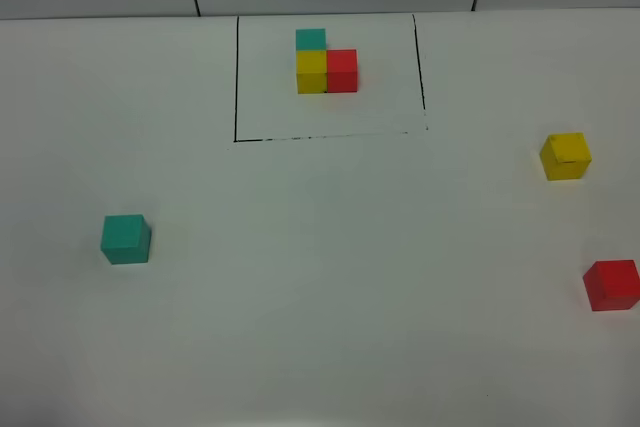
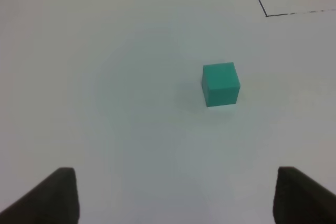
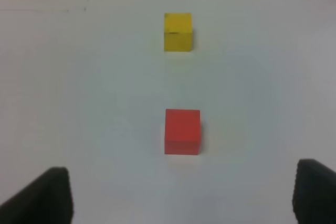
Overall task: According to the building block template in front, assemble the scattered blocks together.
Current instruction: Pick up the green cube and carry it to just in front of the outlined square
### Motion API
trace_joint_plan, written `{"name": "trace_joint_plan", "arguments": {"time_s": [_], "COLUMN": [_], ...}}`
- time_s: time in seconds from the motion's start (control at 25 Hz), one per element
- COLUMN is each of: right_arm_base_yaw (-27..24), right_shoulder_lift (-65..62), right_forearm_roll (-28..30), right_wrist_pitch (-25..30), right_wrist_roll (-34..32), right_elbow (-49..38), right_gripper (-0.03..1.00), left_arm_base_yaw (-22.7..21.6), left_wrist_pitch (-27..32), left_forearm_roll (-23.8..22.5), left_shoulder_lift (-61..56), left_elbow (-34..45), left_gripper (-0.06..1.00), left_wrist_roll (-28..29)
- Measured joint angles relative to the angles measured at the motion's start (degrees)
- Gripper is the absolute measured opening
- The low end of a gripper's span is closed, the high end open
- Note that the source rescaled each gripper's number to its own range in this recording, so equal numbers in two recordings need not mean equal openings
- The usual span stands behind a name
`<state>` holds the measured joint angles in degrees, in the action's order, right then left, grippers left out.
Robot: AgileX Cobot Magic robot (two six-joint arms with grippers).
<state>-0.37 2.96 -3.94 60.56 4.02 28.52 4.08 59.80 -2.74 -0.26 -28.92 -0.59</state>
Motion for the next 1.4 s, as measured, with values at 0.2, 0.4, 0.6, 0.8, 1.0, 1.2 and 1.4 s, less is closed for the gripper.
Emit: {"name": "trace_joint_plan", "arguments": {"time_s": [0.2,0.4,0.6,0.8,1.0,1.2,1.4], "right_arm_base_yaw": [0.00,0.00,0.00,0.00,0.00,0.00,0.00], "right_shoulder_lift": [0.00,0.00,0.00,0.00,0.00,0.00,0.00], "right_forearm_roll": [-0.07,-0.17,-0.17,-0.24,-0.30,-0.30,-0.34], "right_wrist_pitch": [0.00,0.00,0.00,0.00,0.00,0.00,0.00], "right_wrist_roll": [0.05,0.05,0.05,-0.01,-0.06,-0.06,-0.06], "right_elbow": [0.00,0.00,0.00,0.00,0.00,0.00,0.00], "right_gripper": [0.73,0.73,0.73,0.73,0.73,0.73,0.73], "left_arm_base_yaw": [0.00,0.00,0.00,0.00,0.00,0.00,0.00], "left_wrist_pitch": [-0.18,-4.57,-14.71,-23.93,-33.60,-36.53,-33.31], "left_forearm_roll": [-2.21,-4.46,-5.18,-4.71,-1.45,2.74,6.98], "left_shoulder_lift": [1.52,7.27,16.00,28.87,43.96,60.00,74.25], "left_elbow": [0.00,-0.34,-0.49,-0.49,-0.49,-2.50,-10.59], "left_gripper": [0.96,0.96,0.96,0.96,0.96,0.96,0.96], "left_wrist_roll": [0.00,0.00,0.00,0.00,0.11,1.33,2.82]}}
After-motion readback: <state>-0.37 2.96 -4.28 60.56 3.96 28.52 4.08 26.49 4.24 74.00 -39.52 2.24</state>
